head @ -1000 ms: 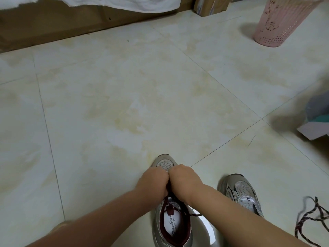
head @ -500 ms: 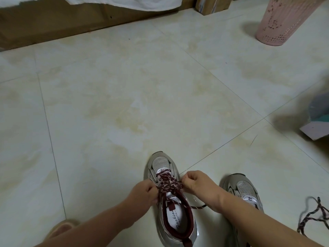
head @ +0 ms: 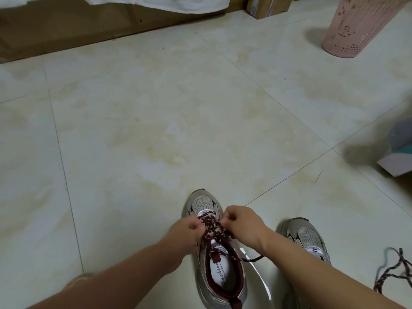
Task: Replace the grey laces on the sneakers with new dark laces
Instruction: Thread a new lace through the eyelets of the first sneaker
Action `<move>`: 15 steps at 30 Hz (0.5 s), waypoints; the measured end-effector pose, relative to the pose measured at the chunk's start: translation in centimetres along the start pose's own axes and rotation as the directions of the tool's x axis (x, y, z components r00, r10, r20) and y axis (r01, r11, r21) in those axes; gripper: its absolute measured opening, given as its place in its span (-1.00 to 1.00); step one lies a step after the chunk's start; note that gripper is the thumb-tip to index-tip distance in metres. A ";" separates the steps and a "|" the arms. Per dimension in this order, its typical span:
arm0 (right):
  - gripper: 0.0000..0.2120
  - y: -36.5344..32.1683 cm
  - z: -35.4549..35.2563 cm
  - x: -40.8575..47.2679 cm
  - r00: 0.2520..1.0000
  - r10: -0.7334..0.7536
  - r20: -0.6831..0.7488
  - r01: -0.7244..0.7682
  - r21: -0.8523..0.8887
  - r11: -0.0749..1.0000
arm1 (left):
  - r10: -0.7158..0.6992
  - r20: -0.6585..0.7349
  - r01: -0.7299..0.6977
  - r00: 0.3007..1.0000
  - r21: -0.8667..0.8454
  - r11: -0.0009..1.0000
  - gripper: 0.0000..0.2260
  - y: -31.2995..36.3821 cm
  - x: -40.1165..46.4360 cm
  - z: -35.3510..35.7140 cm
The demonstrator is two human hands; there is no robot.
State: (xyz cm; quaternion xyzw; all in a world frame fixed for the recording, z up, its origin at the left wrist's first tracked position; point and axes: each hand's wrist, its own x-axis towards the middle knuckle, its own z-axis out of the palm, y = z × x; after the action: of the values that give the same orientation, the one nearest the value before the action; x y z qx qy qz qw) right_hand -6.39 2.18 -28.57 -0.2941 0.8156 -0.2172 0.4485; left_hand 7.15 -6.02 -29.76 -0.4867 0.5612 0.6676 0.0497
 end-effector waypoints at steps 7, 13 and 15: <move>-0.76 0.6 -0.4 -0.4 0.997 0.069 0.043 -0.079 0.305 0.949 | -0.062 0.139 0.104 0.988 -0.319 0.942 -0.82 0.5 -0.7 -1.1; -0.75 -1.2 0.0 -0.8 0.990 -0.133 -0.056 0.107 -0.328 0.939 | 0.192 0.012 -0.181 0.981 0.401 0.898 -0.74 0.6 0.5 0.0; -0.73 -1.1 0.0 -0.8 0.989 -0.132 -0.062 0.106 -0.321 0.941 | 0.151 -0.033 -0.135 0.988 0.292 0.947 -0.75 0.3 0.7 -0.1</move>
State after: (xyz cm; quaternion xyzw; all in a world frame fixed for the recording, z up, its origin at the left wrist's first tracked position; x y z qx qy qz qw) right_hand -5.74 1.94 -27.40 -0.4020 0.8384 -0.1220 0.3474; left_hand 6.63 -6.53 -30.07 -0.4504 0.6876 0.5667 0.0561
